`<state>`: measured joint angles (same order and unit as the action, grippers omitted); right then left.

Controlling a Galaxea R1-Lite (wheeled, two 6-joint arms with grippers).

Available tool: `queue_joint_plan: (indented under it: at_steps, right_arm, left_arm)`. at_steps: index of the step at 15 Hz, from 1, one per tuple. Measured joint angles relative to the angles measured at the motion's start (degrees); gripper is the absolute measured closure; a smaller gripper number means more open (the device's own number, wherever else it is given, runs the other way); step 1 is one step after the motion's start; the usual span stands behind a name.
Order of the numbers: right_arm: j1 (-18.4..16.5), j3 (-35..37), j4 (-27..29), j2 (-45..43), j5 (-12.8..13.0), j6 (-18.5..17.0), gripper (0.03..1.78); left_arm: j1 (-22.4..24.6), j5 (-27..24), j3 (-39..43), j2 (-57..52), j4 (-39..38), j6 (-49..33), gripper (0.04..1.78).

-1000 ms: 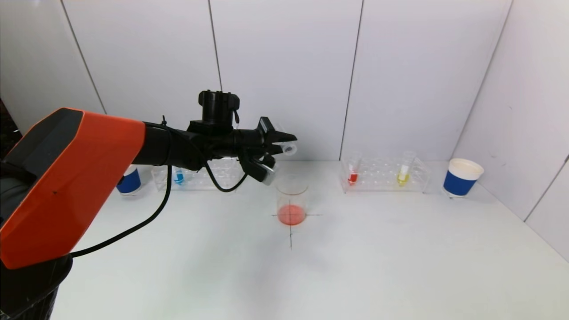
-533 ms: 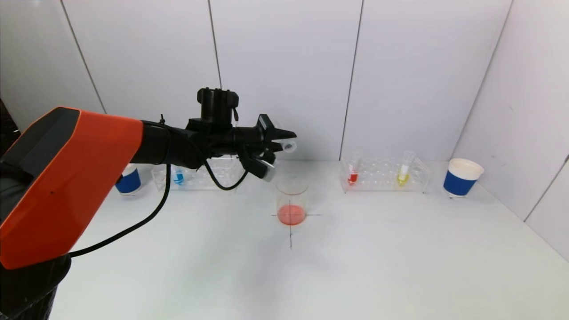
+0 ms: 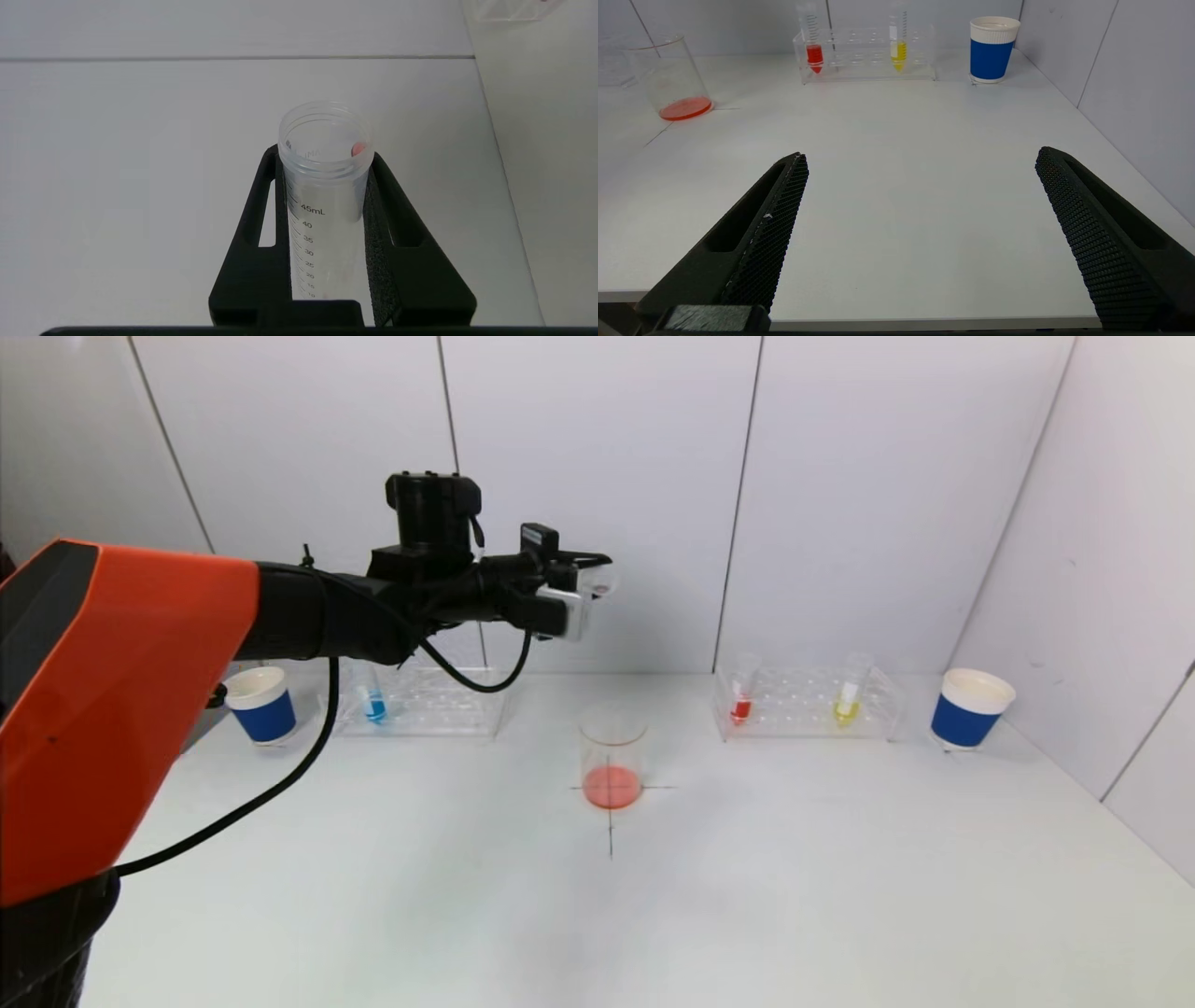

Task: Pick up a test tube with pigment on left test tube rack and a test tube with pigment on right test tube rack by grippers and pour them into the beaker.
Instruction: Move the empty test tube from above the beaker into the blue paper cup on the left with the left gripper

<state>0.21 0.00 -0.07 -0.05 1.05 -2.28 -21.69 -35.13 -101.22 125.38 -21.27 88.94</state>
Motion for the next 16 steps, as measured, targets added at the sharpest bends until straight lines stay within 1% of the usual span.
queue_joint_plan:
  at_steps: [2, 3, 5, 9, 11, 13, 14, 16]
  right_arm:
    - [0.0, 0.0, 0.0, 0.0, 0.0, 0.0, 0.04]
    - [-0.1, 0.0, 0.0, 0.0, 0.0, 0.0, 0.04]
    - [-0.1, 0.0, 0.0, 0.0, 0.0, 0.0, 0.04]
    - [0.0, 0.0, 0.0, 0.0, 0.0, 0.0, 0.04]
    - [0.0, 0.0, 0.0, 0.0, 0.0, 0.0, 0.04]
    - [0.0, 0.0, 0.0, 0.0, 0.0, 0.0, 0.04]
    - [0.0, 0.0, 0.0, 0.0, 0.0, 0.0, 0.04]
    - [0.0, 0.0, 0.0, 0.0, 0.0, 0.0, 0.04]
  left_arm:
    - [0.0, 3.9, -0.2, -1.9, 0.9, -7.2, 1.36]
    - [0.1, 6.1, -0.3, -3.0, 2.6, -11.6, 1.36]
    - [0.4, 10.1, -0.3, -5.8, 7.8, -21.7, 1.36]
    - [1.4, 14.9, -0.4, -11.5, 13.6, -42.4, 1.36]
    - [2.1, 18.1, -1.0, -14.9, 19.4, -52.7, 1.36]
    - [3.1, 21.6, -1.1, -17.5, 22.0, -62.9, 1.36]
    - [3.9, 24.8, -1.0, -18.6, 22.2, -68.4, 1.36]
    - [6.3, 32.0, 0.1, -20.5, 22.3, -75.3, 1.36]
